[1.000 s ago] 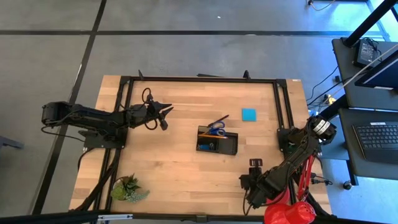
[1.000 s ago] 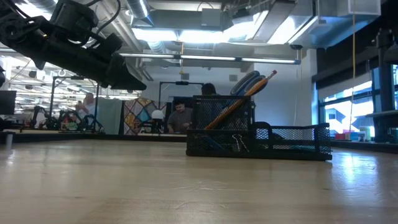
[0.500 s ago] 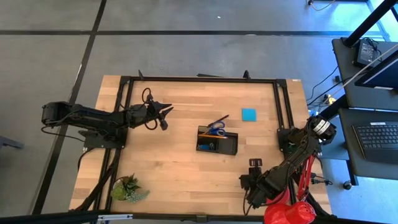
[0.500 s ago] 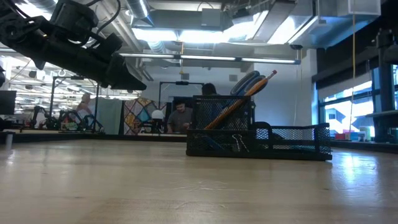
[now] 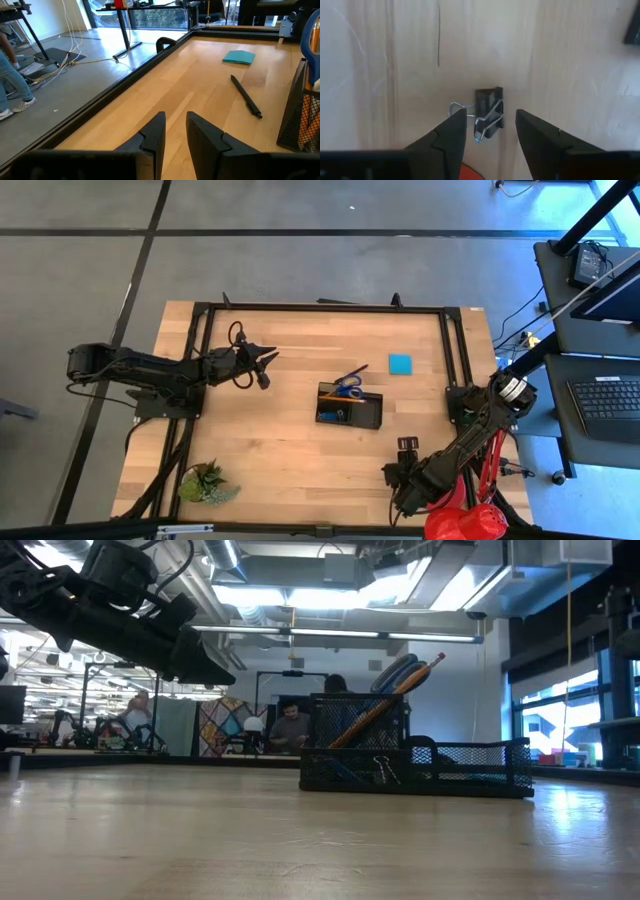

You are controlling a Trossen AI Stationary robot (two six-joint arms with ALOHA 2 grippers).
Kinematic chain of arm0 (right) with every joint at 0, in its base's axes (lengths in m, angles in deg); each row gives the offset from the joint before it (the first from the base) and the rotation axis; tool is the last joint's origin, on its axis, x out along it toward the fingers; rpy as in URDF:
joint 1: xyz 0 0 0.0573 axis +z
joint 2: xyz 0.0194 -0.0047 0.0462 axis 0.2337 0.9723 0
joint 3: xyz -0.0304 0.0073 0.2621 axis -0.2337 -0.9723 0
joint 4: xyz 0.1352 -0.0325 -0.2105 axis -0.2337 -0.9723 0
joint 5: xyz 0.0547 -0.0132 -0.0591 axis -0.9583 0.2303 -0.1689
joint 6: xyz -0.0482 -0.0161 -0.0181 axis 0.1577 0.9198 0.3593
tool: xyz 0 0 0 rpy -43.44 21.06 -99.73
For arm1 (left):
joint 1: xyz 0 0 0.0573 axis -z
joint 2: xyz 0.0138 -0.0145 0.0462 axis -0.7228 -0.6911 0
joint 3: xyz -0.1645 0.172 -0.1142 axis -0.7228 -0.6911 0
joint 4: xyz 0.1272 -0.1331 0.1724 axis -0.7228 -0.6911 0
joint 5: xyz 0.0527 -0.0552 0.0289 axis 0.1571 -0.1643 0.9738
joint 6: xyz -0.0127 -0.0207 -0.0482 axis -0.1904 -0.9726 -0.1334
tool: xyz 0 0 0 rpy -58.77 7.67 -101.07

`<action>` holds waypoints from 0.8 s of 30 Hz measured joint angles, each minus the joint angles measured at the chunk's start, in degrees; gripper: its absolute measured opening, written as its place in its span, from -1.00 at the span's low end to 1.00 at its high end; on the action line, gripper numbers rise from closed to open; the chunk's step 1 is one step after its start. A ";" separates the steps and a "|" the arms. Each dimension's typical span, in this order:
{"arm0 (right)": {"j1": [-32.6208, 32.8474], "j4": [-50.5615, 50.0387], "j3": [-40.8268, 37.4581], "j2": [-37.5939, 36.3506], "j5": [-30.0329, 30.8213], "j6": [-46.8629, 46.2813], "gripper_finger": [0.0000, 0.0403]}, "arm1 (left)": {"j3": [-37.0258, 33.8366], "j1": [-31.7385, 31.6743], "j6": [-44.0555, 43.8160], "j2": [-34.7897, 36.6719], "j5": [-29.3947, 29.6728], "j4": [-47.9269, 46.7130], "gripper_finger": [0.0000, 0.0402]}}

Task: Pick and place office supplies into organizer
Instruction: Put the black binder clip into the black desk organizer

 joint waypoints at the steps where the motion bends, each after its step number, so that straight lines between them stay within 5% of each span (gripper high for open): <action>1: -0.01 -0.13 0.00 0.07 0.00 -0.04 -0.14 | 0.00 0.00 0.00 -0.02 0.00 0.00 -0.64; 19: -0.02 -1.00 0.02 -0.09 -0.28 0.34 -0.91 | 0.00 0.02 0.00 -0.02 0.00 0.02 -0.64; 24: -0.02 -2.04 0.11 -0.15 0.27 0.05 -0.95 | 0.00 0.00 0.01 -0.01 0.00 0.01 -0.64</action>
